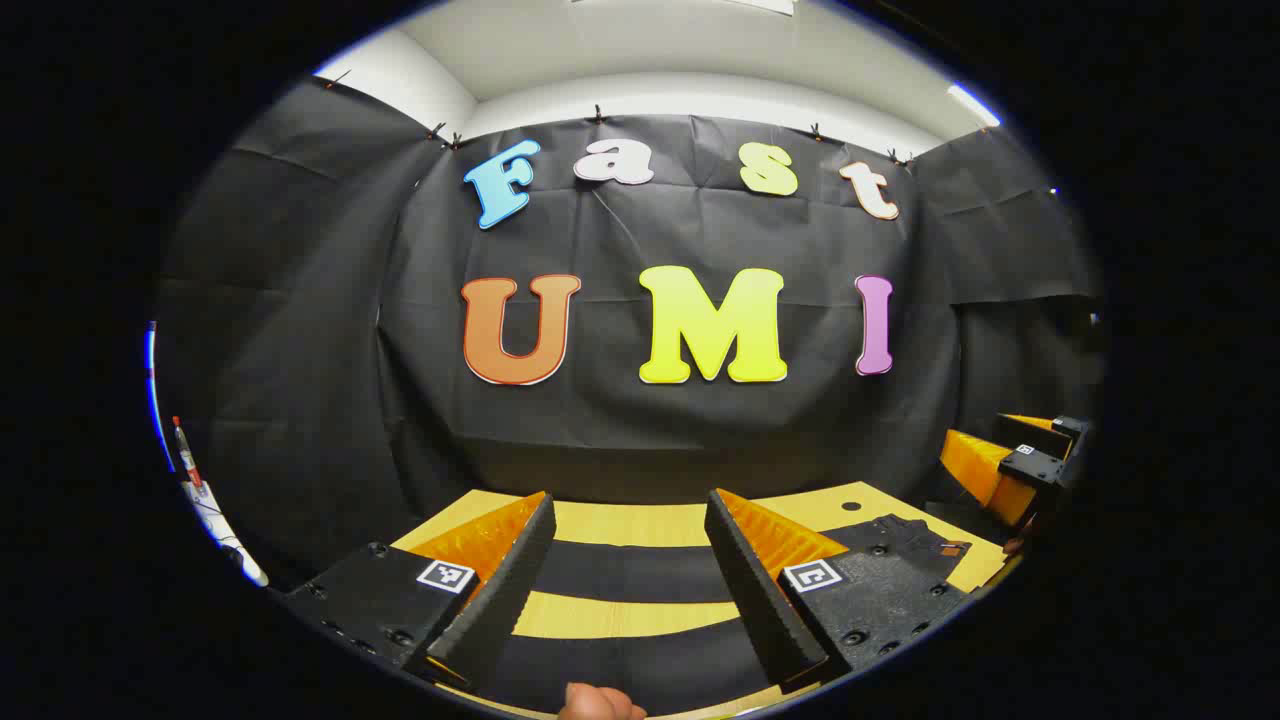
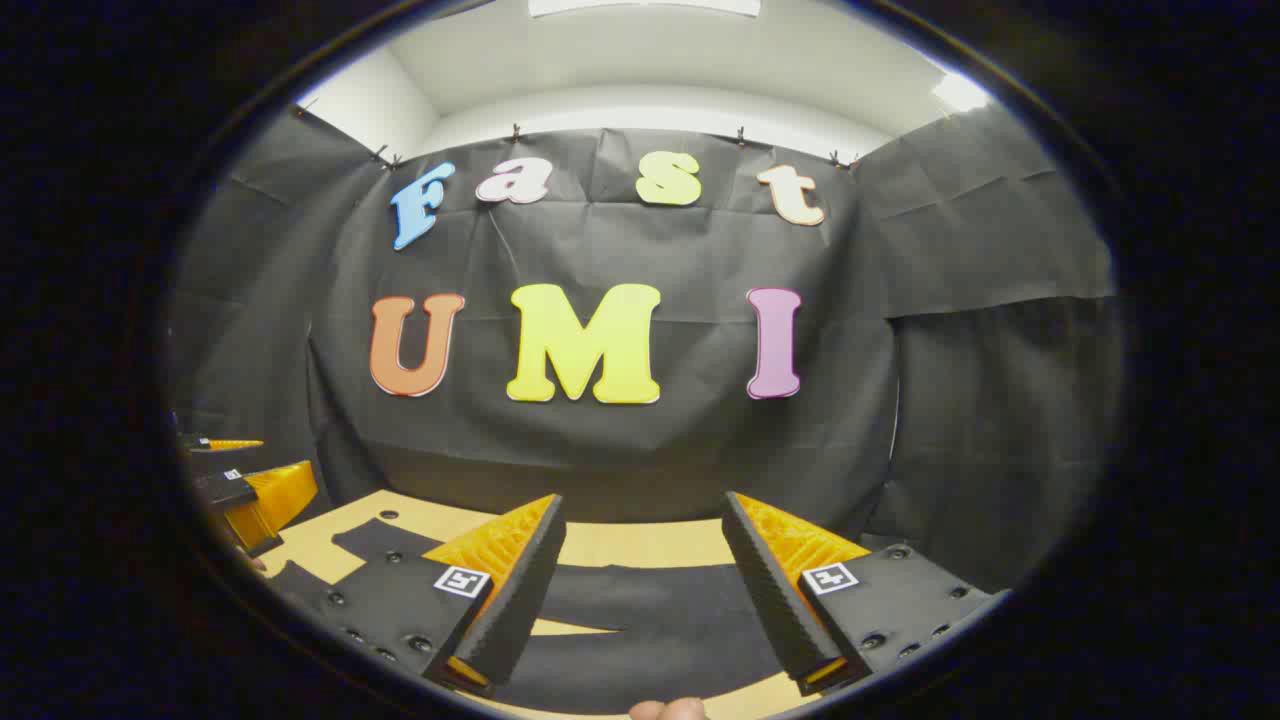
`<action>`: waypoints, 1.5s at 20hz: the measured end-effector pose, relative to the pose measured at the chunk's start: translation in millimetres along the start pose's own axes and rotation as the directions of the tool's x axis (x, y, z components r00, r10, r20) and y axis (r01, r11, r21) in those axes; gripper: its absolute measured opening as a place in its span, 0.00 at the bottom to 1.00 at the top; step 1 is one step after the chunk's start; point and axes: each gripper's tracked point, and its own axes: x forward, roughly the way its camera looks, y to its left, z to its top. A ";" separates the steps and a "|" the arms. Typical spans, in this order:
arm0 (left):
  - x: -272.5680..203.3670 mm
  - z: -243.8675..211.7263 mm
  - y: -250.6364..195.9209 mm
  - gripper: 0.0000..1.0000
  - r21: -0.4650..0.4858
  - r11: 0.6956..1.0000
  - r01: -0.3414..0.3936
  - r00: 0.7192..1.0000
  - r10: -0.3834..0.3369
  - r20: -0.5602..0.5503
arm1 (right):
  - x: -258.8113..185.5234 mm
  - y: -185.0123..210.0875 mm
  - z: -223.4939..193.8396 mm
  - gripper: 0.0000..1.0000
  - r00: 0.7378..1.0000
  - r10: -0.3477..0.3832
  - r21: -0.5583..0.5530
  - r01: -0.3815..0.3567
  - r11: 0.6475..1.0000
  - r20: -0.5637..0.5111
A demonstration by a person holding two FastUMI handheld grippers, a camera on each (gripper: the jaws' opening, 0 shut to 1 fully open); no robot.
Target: Grasp the waist and the cuffs of the jeans and fold them to make the two legs overlap; first hold the waist and fold one-third of the jeans toward the cuffs, then hold the cuffs and fold the remaining one-third in the same direction to finish folding.
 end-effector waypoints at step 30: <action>-6.4 -56.5 70.1 1.00 -0.191 0.957 -0.220 0.957 0.174 -0.231 | 13.5 7.8 -7.3 0.93 0.998 0.056 -0.016 -0.056 0.998 -0.025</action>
